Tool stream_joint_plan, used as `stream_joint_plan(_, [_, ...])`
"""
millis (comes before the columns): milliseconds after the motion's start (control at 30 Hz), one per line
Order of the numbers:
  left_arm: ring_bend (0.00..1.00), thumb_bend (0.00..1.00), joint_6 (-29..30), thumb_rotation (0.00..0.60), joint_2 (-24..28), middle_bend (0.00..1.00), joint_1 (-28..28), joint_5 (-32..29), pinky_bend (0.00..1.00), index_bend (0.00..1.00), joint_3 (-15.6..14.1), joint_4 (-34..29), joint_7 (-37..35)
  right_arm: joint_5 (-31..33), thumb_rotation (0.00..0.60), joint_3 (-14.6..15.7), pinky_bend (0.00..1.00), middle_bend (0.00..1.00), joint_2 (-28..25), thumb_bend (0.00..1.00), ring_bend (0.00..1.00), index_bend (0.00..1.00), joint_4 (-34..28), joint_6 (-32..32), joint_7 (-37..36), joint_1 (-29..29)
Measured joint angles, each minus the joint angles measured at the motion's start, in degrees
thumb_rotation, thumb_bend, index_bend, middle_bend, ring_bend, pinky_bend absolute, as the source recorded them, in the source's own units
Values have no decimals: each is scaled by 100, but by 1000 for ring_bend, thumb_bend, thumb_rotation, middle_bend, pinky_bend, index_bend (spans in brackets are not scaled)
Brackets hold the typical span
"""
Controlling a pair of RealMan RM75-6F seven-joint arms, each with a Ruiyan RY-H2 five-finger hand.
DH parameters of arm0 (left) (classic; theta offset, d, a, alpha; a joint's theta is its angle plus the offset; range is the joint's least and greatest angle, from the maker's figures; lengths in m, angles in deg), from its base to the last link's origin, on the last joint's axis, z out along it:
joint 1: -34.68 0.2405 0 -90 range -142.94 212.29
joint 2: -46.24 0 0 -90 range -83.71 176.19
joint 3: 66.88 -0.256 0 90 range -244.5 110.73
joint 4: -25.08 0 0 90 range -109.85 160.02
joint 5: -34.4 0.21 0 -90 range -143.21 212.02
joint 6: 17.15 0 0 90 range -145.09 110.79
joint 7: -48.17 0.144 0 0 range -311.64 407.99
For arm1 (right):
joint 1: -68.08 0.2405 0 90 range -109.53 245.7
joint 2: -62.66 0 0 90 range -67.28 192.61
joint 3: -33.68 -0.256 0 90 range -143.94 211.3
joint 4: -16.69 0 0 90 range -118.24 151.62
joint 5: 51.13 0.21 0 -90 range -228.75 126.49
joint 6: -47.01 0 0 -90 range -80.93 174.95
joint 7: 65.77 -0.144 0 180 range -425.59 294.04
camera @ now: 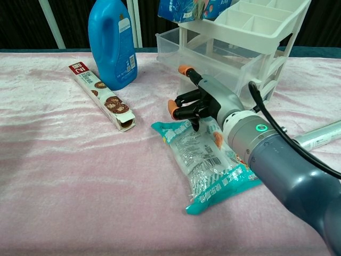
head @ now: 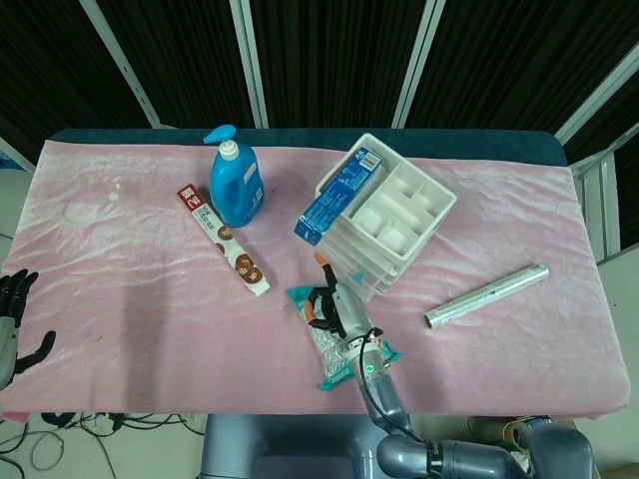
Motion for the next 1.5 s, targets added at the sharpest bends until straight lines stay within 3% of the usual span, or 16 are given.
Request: stream_joint_plan(1500, [37, 325, -12, 600, 13, 54, -4, 3, 62, 77, -5, 1, -23, -62, 600, 343, 752, 671, 113, 484, 850, 0, -411, 166, 284, -347])
